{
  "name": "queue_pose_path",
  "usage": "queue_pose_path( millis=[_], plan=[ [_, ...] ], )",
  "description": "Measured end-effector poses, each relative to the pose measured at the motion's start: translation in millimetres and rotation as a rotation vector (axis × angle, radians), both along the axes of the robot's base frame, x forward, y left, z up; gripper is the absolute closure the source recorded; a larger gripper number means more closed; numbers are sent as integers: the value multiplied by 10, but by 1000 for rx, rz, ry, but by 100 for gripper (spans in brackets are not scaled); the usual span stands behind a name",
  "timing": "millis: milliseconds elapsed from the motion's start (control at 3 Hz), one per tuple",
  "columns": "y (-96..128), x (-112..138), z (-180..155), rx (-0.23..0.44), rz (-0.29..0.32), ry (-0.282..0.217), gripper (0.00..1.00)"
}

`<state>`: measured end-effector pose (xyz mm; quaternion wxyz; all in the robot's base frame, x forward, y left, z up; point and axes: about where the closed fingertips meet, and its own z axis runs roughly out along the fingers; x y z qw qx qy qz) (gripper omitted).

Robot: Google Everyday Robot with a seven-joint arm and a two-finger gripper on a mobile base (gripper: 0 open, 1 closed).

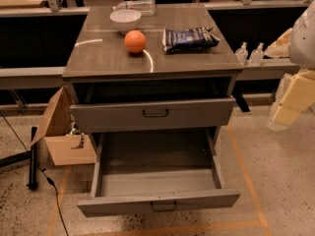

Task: Close middle drawer

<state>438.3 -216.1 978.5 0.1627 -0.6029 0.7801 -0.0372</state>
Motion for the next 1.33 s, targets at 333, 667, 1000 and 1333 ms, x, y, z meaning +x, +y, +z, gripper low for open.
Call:
queue_pose_path(
  millis=[333,667,1000,1333],
  plan=[
    [-1,28,-81,4,-6,-16,38],
    [-18,87,-372,28,-15,-30,61],
    [18,167,-782,52,15,-49,84],
    [44,233,-1196,25,58,-75,100]
  ],
)
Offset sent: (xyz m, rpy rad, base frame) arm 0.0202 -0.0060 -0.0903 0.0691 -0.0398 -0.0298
